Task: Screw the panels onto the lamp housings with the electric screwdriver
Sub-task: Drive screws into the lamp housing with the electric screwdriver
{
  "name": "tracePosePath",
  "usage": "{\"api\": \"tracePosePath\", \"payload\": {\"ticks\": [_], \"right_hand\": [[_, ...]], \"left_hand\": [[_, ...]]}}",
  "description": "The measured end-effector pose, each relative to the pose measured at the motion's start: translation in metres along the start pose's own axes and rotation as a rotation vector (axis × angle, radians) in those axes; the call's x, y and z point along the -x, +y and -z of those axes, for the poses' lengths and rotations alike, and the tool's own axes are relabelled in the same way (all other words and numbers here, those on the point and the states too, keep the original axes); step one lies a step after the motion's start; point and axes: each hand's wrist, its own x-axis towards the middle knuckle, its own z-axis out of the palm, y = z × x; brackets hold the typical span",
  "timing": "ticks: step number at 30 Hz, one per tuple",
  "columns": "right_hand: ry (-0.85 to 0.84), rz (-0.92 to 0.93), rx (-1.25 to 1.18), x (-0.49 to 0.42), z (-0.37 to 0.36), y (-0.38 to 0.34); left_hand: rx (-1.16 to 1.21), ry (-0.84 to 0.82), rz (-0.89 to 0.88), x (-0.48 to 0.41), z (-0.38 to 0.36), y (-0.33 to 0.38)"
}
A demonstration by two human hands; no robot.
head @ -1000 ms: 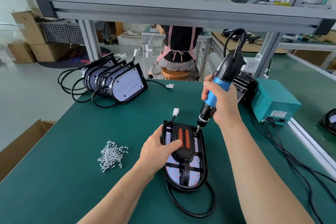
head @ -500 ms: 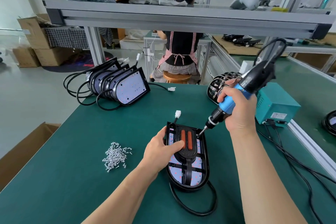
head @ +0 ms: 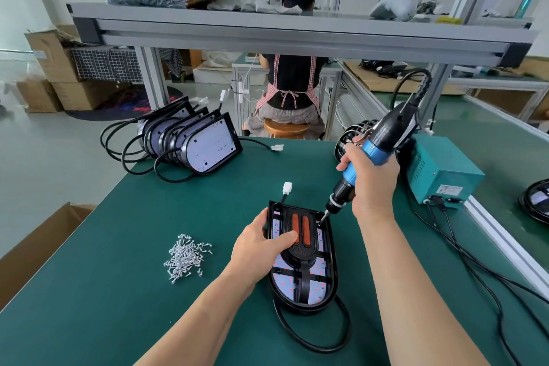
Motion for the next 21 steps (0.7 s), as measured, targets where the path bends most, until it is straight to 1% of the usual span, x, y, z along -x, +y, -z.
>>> {"api": "tracePosePath", "payload": {"ticks": [2,5,6,9,11,13,15,18,21], "right_hand": [[0.151,-0.006,0.039,0.000,-0.002,0.002],[0.445,-0.029,0.084,0.002,-0.004,0.002],[0.508,-0.035,0.087,0.002,-0.004,0.002],[0.625,-0.055,0.074,0.002,-0.004,0.000],[0.691,-0.065,0.003,0.000,-0.002,-0.003],[0.728,-0.077,-0.069,-0.004,0.001,-0.006],[0.729,-0.092,-0.121,-0.006,0.004,-0.012],[0.692,-0.131,-0.226,-0.002,0.008,-0.023],[0.647,-0.208,-0.306,0.011,0.013,-0.032]], "left_hand": [[0.000,0.007,0.003,0.000,0.000,0.001],[0.002,0.018,-0.004,0.001,-0.001,0.001],[-0.001,0.021,-0.008,0.001,-0.001,0.002],[-0.003,0.032,-0.014,0.003,-0.001,0.003],[-0.004,0.040,-0.011,0.004,0.000,0.003],[0.002,0.036,-0.013,0.003,0.000,0.002],[0.002,0.029,-0.017,0.003,0.000,0.003],[-0.021,0.036,-0.016,0.002,0.000,0.002],[-0.015,0.030,0.000,0.002,0.002,0.001]]}}
